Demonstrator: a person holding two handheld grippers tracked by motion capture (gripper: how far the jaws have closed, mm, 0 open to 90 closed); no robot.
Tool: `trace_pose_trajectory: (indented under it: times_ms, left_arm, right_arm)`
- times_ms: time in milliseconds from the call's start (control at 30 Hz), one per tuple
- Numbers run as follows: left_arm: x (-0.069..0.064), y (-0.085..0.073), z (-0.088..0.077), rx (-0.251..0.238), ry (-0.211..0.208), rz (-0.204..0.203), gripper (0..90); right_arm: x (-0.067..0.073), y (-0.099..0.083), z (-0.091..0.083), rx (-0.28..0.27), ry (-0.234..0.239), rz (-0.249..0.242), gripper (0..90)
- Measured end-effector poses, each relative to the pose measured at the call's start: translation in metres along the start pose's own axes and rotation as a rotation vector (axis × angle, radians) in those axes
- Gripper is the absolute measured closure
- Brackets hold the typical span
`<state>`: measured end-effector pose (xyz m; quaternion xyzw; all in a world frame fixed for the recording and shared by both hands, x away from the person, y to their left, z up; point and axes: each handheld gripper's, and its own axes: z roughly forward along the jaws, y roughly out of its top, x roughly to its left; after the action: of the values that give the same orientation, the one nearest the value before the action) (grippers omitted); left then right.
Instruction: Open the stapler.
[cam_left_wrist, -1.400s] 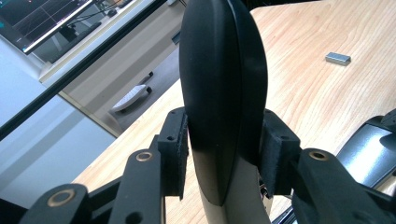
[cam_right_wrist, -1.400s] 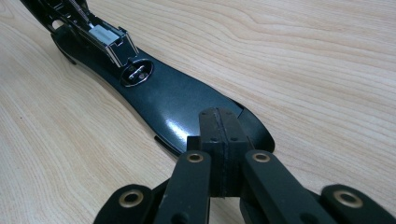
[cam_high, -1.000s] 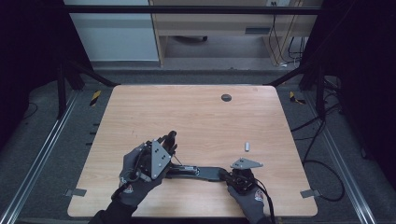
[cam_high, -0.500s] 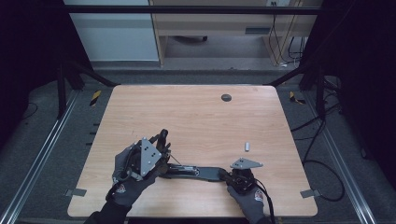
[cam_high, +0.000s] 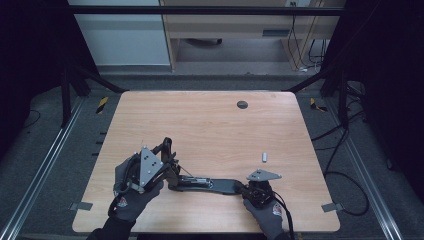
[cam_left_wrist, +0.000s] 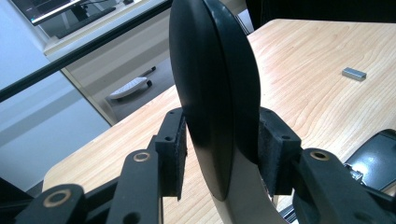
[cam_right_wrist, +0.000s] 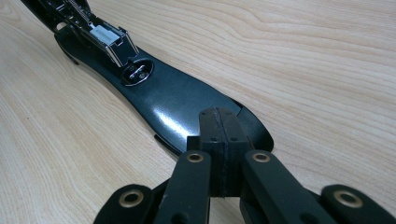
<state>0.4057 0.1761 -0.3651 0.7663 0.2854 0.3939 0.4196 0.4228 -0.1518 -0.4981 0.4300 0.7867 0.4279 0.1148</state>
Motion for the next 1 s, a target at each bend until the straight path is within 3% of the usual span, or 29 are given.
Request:
trace_pose_trajectory:
  times_ms: [500,600,767,1000]
  left_arm:
    - [0.006,-0.008,-0.005,-0.023,0.010,-0.043,56.9]
    - [0.012,-0.011,-0.007,-0.001,0.036,-0.070,56.4]
    - [0.028,-0.025,-0.014,-0.008,0.031,-0.141,55.2]
    - [0.030,-0.031,-0.016,-0.015,0.043,-0.153,54.6]
  right_arm:
    - [0.000,0.000,0.000,0.003,0.004,0.006,90.0]
    - [0.000,0.000,0.000,0.004,0.005,0.011,90.0]
    - [-0.001,0.000,0.000,0.005,0.006,0.021,90.0]
    - [-0.001,0.000,0.000,0.002,0.004,0.010,90.0]
